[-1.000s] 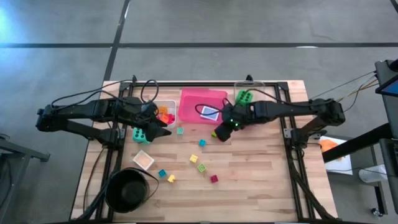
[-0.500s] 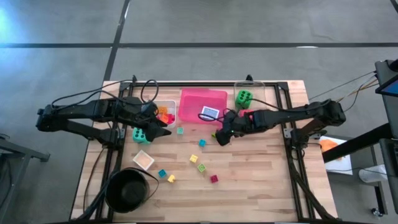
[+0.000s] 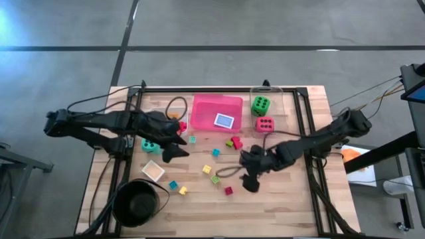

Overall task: Pick & Place Toys
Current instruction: Put the red game piece into the white bin

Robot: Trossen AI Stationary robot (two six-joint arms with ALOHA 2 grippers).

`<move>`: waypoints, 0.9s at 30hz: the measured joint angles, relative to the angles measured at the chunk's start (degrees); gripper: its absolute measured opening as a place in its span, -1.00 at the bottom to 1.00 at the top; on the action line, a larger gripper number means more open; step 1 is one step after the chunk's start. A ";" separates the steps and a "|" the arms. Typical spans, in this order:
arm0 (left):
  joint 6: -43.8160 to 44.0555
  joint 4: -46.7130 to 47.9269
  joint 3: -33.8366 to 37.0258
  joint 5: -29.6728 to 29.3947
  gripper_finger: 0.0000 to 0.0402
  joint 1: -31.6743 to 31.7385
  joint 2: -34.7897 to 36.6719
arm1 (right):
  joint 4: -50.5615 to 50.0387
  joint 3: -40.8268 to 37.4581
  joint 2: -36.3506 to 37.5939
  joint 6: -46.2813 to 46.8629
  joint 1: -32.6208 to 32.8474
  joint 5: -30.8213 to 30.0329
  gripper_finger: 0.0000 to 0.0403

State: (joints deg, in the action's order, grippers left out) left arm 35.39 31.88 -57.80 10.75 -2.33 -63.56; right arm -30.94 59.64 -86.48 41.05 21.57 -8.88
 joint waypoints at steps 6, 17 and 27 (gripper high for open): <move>-1.10 -3.20 0.00 1.50 0.70 -0.75 -3.01 | 14.39 -5.08 -0.73 -2.25 3.68 -1.13 0.46; -0.91 -2.81 0.00 3.71 0.70 -0.74 -2.95 | 20.79 1.39 -15.47 -11.54 4.84 -1.99 0.46; -0.90 -2.07 0.00 4.53 0.70 -0.74 -1.93 | 16.01 7.32 -23.12 -13.25 4.82 1.02 0.46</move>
State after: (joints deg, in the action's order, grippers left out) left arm 34.48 29.81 -57.80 15.28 -3.07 -65.50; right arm -14.93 66.96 -109.60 27.81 26.39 -7.86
